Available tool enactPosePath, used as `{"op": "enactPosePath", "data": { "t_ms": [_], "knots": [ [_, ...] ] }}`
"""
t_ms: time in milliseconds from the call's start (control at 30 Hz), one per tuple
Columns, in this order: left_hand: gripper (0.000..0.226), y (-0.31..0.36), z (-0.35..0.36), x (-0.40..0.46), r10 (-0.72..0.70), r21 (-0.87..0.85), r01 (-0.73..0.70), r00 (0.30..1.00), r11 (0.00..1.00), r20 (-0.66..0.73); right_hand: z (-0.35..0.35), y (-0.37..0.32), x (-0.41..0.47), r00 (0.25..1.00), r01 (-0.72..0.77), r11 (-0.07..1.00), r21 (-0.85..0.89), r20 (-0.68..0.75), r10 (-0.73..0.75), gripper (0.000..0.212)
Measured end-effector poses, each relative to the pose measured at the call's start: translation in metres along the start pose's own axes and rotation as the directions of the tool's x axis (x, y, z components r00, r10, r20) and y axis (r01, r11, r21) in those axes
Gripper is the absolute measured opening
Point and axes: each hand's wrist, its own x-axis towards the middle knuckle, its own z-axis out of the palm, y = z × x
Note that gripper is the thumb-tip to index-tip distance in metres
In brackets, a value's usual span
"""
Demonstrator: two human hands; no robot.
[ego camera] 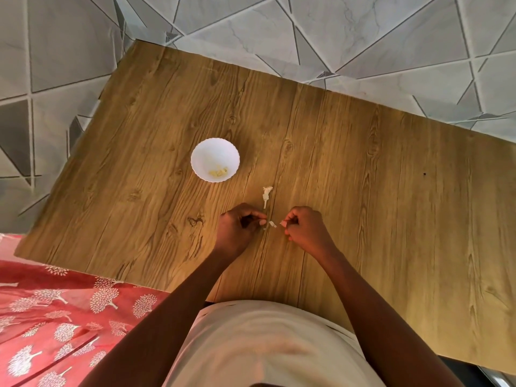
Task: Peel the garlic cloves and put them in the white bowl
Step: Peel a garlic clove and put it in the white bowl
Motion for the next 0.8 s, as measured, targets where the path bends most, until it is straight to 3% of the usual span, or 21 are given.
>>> {"op": "enactPosePath", "data": {
  "t_ms": [300,567,800],
  "knots": [
    [0.015,-0.002,0.000,0.001,0.014,0.011,-0.014,1.000,1.000,0.018,-0.002,-0.017,0.015,0.990,-0.120,0.983,-0.139,0.052,0.128,0.003],
    [0.016,-0.001,0.001,0.001,0.038,0.023,-0.039,0.999,0.999,0.003,-0.010,-0.031,0.025,0.945,-0.314,0.949,0.010,0.096,0.312,0.021],
    [0.016,0.000,0.000,0.001,0.051,0.002,-0.051,0.999,0.999,0.005,-0.009,-0.033,0.025,0.930,-0.364,0.930,0.040,0.069,0.361,0.019]
  ]
}}
